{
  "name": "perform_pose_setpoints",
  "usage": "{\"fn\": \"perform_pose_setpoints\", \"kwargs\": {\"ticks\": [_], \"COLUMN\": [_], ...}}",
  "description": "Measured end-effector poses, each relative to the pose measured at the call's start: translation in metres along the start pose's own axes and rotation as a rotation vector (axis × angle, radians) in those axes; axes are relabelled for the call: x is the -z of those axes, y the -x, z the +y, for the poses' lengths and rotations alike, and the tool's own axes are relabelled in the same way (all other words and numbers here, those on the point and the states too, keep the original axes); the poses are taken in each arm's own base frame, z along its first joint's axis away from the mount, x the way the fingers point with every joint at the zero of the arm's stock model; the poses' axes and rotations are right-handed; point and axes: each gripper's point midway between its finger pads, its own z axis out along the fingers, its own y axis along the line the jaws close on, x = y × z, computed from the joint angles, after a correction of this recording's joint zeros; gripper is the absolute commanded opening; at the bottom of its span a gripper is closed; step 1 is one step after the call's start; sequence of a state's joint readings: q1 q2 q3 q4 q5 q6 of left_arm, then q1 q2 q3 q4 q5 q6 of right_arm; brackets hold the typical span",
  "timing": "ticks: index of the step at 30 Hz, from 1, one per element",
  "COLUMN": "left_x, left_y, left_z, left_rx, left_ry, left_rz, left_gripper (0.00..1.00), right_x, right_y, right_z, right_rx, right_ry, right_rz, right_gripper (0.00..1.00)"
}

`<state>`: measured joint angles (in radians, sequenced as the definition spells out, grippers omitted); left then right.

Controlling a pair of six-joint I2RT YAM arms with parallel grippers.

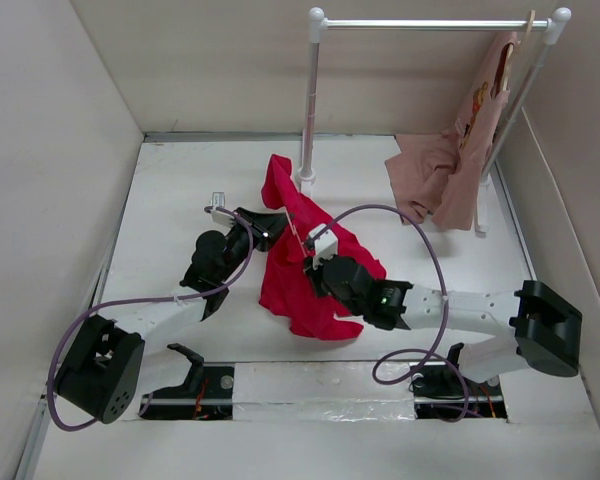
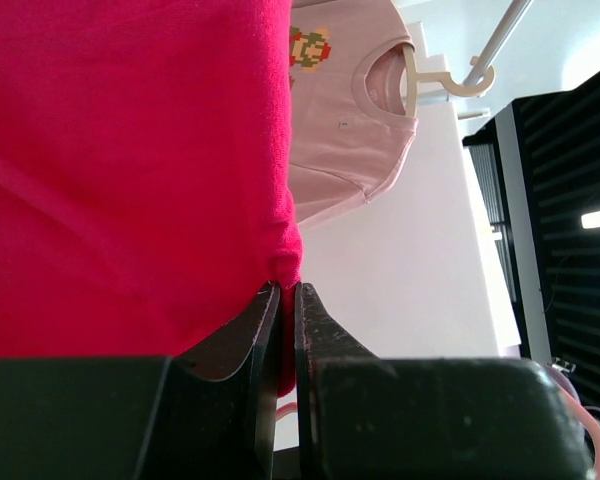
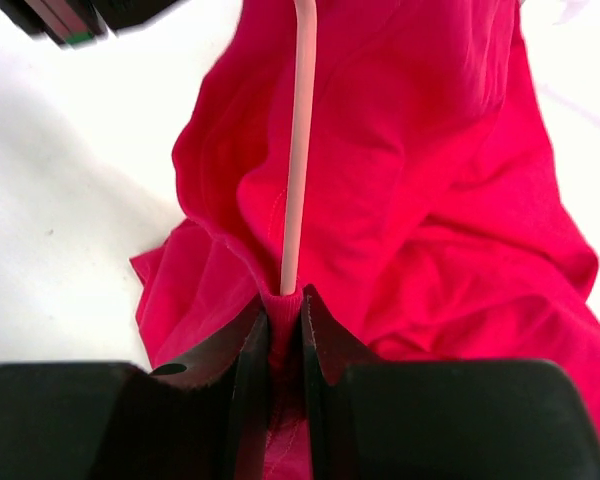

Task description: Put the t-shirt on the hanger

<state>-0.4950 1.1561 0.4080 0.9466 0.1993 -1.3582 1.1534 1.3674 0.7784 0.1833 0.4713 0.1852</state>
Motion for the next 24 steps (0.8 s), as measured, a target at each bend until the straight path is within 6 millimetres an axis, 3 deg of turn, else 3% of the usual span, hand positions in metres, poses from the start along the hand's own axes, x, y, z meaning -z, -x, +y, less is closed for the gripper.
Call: {"fn": "perform_pose_setpoints", "kwargs": {"ticks": [4,5,10,14,17,20,24], "left_x": [0.000,0.000,-0.001,-0.009,-0.018,-0.026,-0.029], "left_y": [0.000,0.001,0.003,0.010,0.023,0.036,0.048], "left_z": [-0.002,-0.003,-0.002,-0.007,-0.024,-0.043,-0.059], "left_rx": [0.005,0.004,-0.012,-0.087,-0.163,-0.248,-0.341], "left_ry": [-0.007,-0.010,-0.006,0.017,0.015,0.009,0.009], "left_rz": [0.000,-0.003,-0.009,-0.012,-0.043,-0.081,-0.123], "left_gripper": [0.00,0.00,0.00,0.36,0.51,0.55,0.54], "right_x": [-0.002,-0.003,-0.003,0.008,0.028,0.051,0.066], "right_y": [0.007,0.008,0.010,0.024,0.048,0.071,0.083], "right_z": [0.000,-0.001,-0.004,-0.007,-0.012,-0.019,-0.027], "right_rx": [0.011,0.012,0.021,0.003,-0.030,-0.060,-0.085], "right_ry": [-0.006,-0.009,-0.015,0.011,0.054,0.104,0.140], "right_rz": [-0.014,-0.015,-0.016,-0.037,-0.086,-0.135,-0.168], "right_gripper": [0.09,0.02,0.00,0.00,0.00,0.00,0.00]}}
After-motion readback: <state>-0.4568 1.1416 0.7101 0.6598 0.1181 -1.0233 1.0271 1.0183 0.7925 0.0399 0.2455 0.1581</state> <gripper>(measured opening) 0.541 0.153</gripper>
